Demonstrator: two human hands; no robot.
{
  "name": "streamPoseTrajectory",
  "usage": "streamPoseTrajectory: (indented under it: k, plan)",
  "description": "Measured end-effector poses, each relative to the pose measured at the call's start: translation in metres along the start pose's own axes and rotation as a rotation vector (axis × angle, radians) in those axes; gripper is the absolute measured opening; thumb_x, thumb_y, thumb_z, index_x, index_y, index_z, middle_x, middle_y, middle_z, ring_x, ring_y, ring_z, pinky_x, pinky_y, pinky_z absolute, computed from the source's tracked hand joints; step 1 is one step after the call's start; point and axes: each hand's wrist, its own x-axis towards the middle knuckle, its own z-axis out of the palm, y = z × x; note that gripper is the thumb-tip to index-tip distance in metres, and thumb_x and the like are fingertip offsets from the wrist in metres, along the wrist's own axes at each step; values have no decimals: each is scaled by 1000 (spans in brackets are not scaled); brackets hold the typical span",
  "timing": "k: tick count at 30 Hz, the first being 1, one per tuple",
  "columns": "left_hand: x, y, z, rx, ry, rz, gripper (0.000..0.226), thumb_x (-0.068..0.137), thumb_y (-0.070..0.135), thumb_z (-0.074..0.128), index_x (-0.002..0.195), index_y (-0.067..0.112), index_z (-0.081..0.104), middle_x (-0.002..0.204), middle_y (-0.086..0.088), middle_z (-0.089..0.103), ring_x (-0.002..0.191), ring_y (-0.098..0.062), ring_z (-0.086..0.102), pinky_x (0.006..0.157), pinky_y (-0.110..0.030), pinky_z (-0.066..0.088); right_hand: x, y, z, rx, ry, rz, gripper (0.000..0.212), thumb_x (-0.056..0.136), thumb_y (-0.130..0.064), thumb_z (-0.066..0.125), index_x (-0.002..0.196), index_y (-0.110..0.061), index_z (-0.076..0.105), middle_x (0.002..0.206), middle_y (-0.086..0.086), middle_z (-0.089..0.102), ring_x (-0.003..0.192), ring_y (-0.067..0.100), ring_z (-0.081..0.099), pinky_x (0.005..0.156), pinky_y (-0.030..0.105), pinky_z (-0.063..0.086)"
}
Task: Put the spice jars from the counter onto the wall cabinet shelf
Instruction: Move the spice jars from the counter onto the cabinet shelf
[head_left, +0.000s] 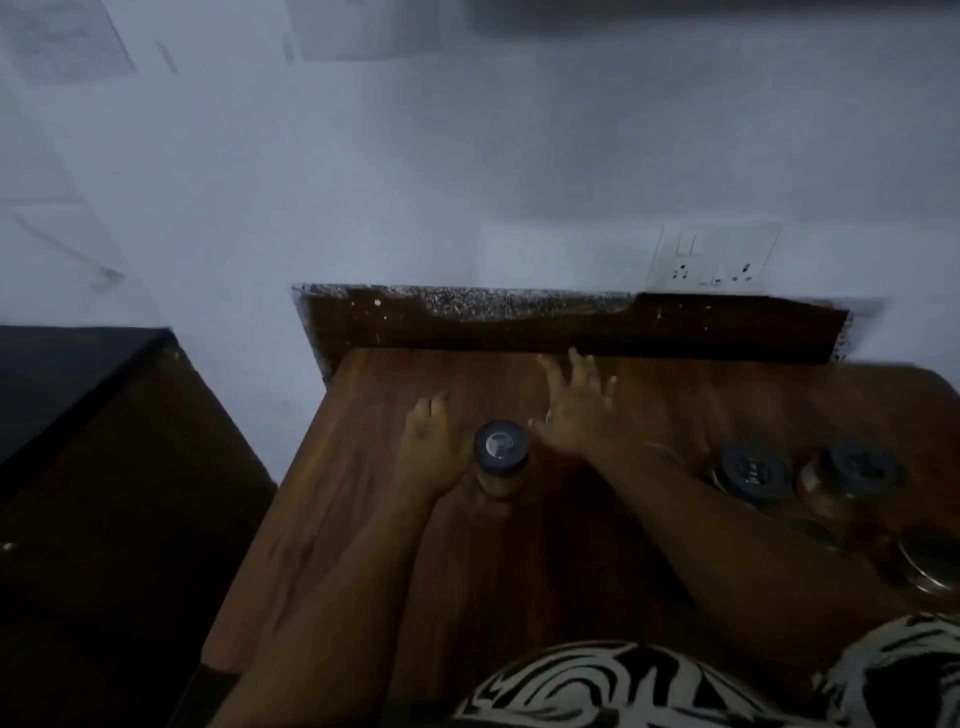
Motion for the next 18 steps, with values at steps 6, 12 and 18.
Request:
streamPoseTrajectory:
  k: [6, 12, 18]
  plan:
    - [-19, -9, 10, 22, -162, -46, 69, 85, 27, 64, 143, 2, 35, 137, -17, 42, 124, -33, 43, 100, -41, 41, -13, -10, 61, 82, -88, -178, 99, 74, -47, 75, 152, -22, 20, 158, 13, 16, 147, 34, 10, 118, 45, 15]
    - [-37, -16, 17, 119, -304, -25, 77, 88, 29, 63, 150, 10, 22, 147, -13, 28, 130, -30, 34, 100, -36, 39, 1, -29, 81, 20, -157, -195, 95, 76, -54, 70, 152, -28, 19, 159, 12, 13, 147, 35, 7, 116, 49, 22]
    - [-39, -23, 12, 115, -417, -145, 86, 86, 35, 66, 151, 10, 15, 148, -15, 24, 134, -32, 28, 109, -38, 30, 3, -20, 89, 46, -231, -108, 78, 75, -44, 73, 140, -24, 35, 145, 13, 20, 131, 33, 31, 104, 42, 41]
